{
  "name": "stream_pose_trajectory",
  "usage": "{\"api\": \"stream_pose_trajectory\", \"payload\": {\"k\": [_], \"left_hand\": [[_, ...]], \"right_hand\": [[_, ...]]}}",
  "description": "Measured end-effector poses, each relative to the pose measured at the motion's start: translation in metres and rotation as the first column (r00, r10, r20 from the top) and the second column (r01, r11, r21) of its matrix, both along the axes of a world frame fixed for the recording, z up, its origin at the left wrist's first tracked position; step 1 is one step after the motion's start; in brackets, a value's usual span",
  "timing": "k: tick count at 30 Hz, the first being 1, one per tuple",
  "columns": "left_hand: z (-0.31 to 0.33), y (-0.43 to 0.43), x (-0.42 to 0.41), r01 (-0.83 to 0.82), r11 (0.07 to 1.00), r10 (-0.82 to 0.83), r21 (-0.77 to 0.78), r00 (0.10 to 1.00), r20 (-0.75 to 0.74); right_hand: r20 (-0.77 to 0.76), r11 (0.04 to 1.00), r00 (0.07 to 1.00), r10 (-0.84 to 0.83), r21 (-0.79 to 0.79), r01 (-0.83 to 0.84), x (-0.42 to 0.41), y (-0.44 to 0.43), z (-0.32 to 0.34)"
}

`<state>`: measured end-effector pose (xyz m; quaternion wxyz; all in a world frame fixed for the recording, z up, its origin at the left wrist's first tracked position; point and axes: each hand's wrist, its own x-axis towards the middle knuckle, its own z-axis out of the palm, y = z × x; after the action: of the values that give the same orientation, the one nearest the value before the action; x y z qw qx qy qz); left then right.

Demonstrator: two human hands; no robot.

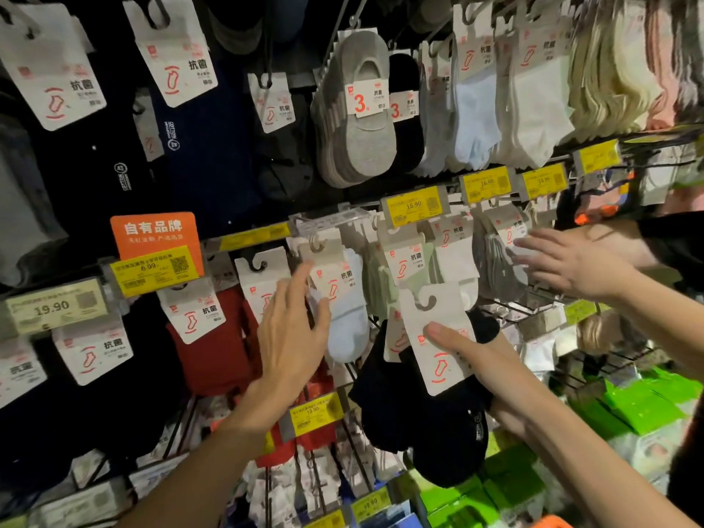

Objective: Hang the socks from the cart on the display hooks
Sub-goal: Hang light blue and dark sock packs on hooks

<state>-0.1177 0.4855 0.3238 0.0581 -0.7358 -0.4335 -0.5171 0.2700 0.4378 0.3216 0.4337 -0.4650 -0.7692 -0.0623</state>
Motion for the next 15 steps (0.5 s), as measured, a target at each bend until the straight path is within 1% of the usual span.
{"api": "stream_pose_trajectory", "payload": {"k": [1,2,3,4,5,6,7,8,9,10,11,12,14,15], "left_hand": [[-0.009,-0.011,-0.002,0.094,0.994,-0.09,-0.063,0.994,0.067],[-0.011,-0.024,-0.001,0.219,0.957,-0.188,-0.189,0.968,0.168],[-0.011,-0.036,0.0,0.353,0.868,-0.262,-0.349,0.923,0.28],[-0.01,-0.045,0.002,0.459,0.732,-0.305,-0.503,0.882,0.36],[-0.009,-0.05,0.003,0.526,0.592,-0.349,-0.61,0.85,0.394],[-0.01,-0.053,0.003,0.563,0.486,-0.401,-0.668,0.823,0.402],[-0.012,-0.054,0.002,0.577,0.439,-0.447,-0.689,0.805,0.389],[-0.014,-0.054,0.0,0.58,0.434,-0.464,-0.689,0.8,0.381],[-0.014,-0.056,-0.002,0.576,0.449,-0.452,-0.683,0.806,0.383],[-0.014,-0.057,-0.004,0.584,0.454,-0.435,-0.673,0.804,0.404],[-0.015,-0.057,-0.007,0.593,0.453,-0.42,-0.665,0.8,0.428],[-0.014,-0.059,-0.008,0.606,0.45,-0.405,-0.656,0.793,0.455],[-0.013,-0.06,-0.013,0.617,0.452,-0.362,-0.644,0.787,0.5],[-0.013,-0.06,-0.015,0.622,0.451,-0.336,-0.64,0.783,0.524]], "right_hand": [[0.286,0.99,0.955,-0.079,0.131,0.043,0.048,0.029,-0.01],[0.452,0.976,0.884,-0.119,0.216,0.021,0.08,0.052,-0.019],[0.604,0.958,0.786,-0.135,0.283,-0.053,0.095,0.064,-0.023],[0.708,0.962,0.687,-0.161,0.269,-0.053,0.074,0.066,-0.023],[0.758,0.949,0.611,-0.229,0.314,-0.035,0.071,0.074,-0.025],[0.801,0.948,0.552,-0.232,0.313,-0.057,0.065,0.081,-0.03],[0.832,0.942,0.513,-0.21,0.312,-0.12,0.065,0.083,-0.029],[0.836,0.951,0.522,-0.172,0.279,-0.134,0.064,0.085,-0.026],[0.827,0.954,0.535,-0.174,0.276,-0.117,0.06,0.09,-0.028],[0.837,0.957,0.511,-0.195,0.276,-0.087,0.055,0.092,-0.028],[0.835,0.952,0.516,-0.191,0.286,-0.111,0.057,0.092,-0.03],[0.839,0.942,0.502,-0.21,0.311,-0.125,0.057,0.087,-0.03],[0.795,0.907,0.552,-0.252,0.393,-0.152,0.061,0.083,-0.031],[0.765,0.893,0.614,-0.196,0.397,-0.211,0.062,0.08,-0.034]]}}
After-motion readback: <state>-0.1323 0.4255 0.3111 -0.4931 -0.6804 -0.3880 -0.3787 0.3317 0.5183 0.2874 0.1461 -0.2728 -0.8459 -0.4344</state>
